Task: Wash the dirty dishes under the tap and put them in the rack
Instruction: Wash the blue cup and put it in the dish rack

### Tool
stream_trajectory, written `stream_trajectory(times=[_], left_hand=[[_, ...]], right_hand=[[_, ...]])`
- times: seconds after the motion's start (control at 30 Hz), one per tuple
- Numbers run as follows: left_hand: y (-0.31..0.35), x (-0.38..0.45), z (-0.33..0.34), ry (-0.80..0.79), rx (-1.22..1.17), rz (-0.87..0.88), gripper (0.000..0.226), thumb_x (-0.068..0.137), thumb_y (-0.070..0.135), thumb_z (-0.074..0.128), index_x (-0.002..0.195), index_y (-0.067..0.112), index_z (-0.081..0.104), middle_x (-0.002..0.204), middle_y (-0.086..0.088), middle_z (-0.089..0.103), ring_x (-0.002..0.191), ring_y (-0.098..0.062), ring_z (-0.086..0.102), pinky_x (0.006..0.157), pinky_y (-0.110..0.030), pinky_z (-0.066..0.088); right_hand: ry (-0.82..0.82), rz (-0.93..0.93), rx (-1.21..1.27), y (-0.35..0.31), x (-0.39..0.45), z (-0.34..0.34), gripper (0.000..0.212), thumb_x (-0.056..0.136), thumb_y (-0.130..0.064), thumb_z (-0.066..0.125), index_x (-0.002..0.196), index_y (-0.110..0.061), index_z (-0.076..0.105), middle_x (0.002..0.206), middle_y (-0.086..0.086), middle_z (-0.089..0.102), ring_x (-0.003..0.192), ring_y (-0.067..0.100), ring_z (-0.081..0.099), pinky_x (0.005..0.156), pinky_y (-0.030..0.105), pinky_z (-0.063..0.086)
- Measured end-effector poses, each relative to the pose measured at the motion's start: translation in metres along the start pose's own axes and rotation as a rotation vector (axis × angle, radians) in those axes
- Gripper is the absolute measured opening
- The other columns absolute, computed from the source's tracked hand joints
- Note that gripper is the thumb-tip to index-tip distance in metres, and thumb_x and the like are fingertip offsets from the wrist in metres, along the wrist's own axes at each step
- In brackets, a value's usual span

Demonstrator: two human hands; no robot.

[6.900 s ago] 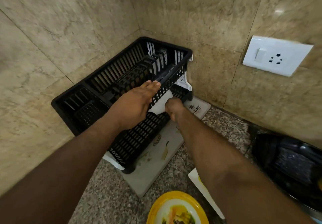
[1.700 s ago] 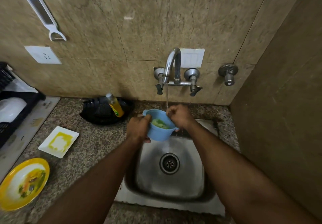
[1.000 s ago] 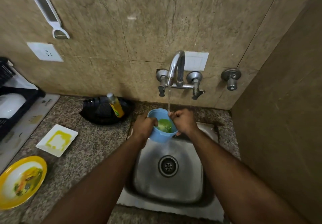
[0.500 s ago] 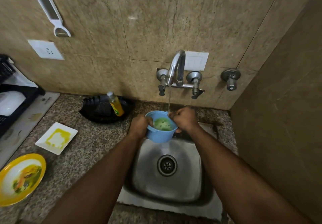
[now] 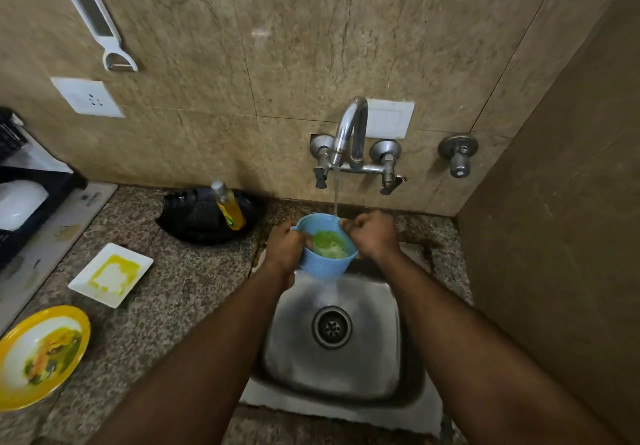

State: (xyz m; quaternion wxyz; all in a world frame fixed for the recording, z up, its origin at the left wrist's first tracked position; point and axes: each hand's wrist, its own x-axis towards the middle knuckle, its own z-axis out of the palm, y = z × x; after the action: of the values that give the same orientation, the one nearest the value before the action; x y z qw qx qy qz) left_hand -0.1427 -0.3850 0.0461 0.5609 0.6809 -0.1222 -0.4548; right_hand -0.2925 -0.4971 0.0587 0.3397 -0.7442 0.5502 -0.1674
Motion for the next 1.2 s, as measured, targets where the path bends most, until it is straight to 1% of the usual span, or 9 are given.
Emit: stream_trajectory(times=[0.1, 0.33, 0.43, 0.53, 0.67, 0.77, 0.87, 1.07, 1.2], left_hand=[[0.003, 0.0, -0.001, -0.005, -0.002, -0.056, 0.049, 0.042, 0.012, 0.059, 0.087, 0.005, 0.075, 0.086, -0.019, 0.072, 0.082, -0.037, 0.068, 0.065, -0.038, 0.052], [0.008, 0.0, 0.004, -0.069, -0.024, -0.131, 0.05, 0.051, 0.02, 0.065, 0.098, 0.011, 0.076, 0.097, -0.02, 0.076, 0.082, -0.034, 0.071, 0.064, -0.033, 0.054], [0.003, 0.007, 0.004, -0.068, -0.006, -0.118, 0.073, 0.036, 0.024, 0.064, 0.106, 0.007, 0.075, 0.108, -0.025, 0.074, 0.086, -0.036, 0.07, 0.067, -0.037, 0.052], [0.005, 0.007, 0.006, -0.092, -0.026, -0.155, 0.067, 0.047, 0.022, 0.062, 0.111, 0.006, 0.076, 0.107, -0.022, 0.076, 0.088, -0.037, 0.069, 0.073, -0.039, 0.052], [0.003, 0.009, 0.008, -0.107, -0.037, -0.148, 0.068, 0.048, 0.024, 0.064, 0.113, 0.007, 0.076, 0.112, -0.023, 0.075, 0.094, -0.038, 0.07, 0.082, -0.044, 0.053], [0.001, 0.01, 0.007, -0.166, -0.034, -0.15, 0.084, 0.036, 0.025, 0.061, 0.116, 0.002, 0.073, 0.104, -0.021, 0.075, 0.091, -0.036, 0.067, 0.072, -0.034, 0.052], [0.004, 0.008, 0.007, -0.254, -0.029, -0.168, 0.064, 0.047, 0.02, 0.056, 0.107, 0.008, 0.074, 0.098, -0.016, 0.072, 0.088, -0.034, 0.065, 0.07, -0.031, 0.049], [-0.004, 0.02, 0.01, -0.244, -0.053, -0.163, 0.067, 0.053, 0.03, 0.073, 0.116, 0.007, 0.076, 0.116, -0.023, 0.074, 0.101, -0.041, 0.069, 0.102, -0.053, 0.049], [-0.012, 0.021, 0.019, -0.086, -0.042, -0.153, 0.033, 0.073, 0.025, 0.073, 0.101, 0.007, 0.076, 0.095, -0.017, 0.078, 0.086, -0.037, 0.074, 0.081, -0.047, 0.06]], right_hand=[[-0.137, -0.106, -0.019, -0.002, 0.005, 0.0, 0.015, 0.091, -0.025, 0.07, 0.094, -0.017, 0.082, 0.09, -0.001, 0.078, 0.075, 0.014, 0.072, 0.059, 0.016, 0.049], [-0.04, -0.051, -0.049, 0.009, 0.019, 0.004, 0.04, 0.08, -0.042, 0.08, 0.057, -0.01, 0.07, 0.052, 0.003, 0.065, 0.046, 0.015, 0.058, 0.051, 0.03, 0.049], [-0.178, -0.113, -0.042, 0.008, 0.022, 0.002, 0.025, 0.085, -0.039, 0.076, 0.076, -0.016, 0.08, 0.07, 0.0, 0.075, 0.065, 0.013, 0.07, 0.067, 0.035, 0.06], [-0.222, -0.165, -0.026, 0.004, 0.024, 0.004, 0.012, 0.088, -0.026, 0.075, 0.093, -0.019, 0.083, 0.089, -0.002, 0.079, 0.08, 0.011, 0.072, 0.081, 0.031, 0.06], [-0.114, -0.082, -0.018, 0.006, 0.026, 0.005, 0.029, 0.084, -0.035, 0.08, 0.065, -0.013, 0.076, 0.06, 0.002, 0.07, 0.052, 0.01, 0.059, 0.058, 0.028, 0.053], [-0.075, -0.033, -0.022, 0.01, 0.023, 0.003, 0.047, 0.079, -0.05, 0.08, 0.054, -0.012, 0.067, 0.05, 0.001, 0.062, 0.044, 0.011, 0.052, 0.049, 0.026, 0.045], [-0.166, -0.11, -0.038, 0.009, 0.018, 0.002, 0.042, 0.082, -0.056, 0.074, 0.067, -0.016, 0.075, 0.057, -0.002, 0.067, 0.052, 0.012, 0.06, 0.055, 0.029, 0.048], [-0.18, -0.167, -0.037, 0.003, 0.014, -0.004, 0.024, 0.096, -0.031, 0.068, 0.084, -0.014, 0.08, 0.072, 0.002, 0.074, 0.055, 0.011, 0.066, 0.056, 0.025, 0.052], [-0.073, -0.045, -0.066, 0.007, 0.012, -0.004, 0.032, 0.095, -0.032, 0.065, 0.076, -0.009, 0.078, 0.061, 0.008, 0.07, 0.044, 0.022, 0.066, 0.055, 0.041, 0.061]])
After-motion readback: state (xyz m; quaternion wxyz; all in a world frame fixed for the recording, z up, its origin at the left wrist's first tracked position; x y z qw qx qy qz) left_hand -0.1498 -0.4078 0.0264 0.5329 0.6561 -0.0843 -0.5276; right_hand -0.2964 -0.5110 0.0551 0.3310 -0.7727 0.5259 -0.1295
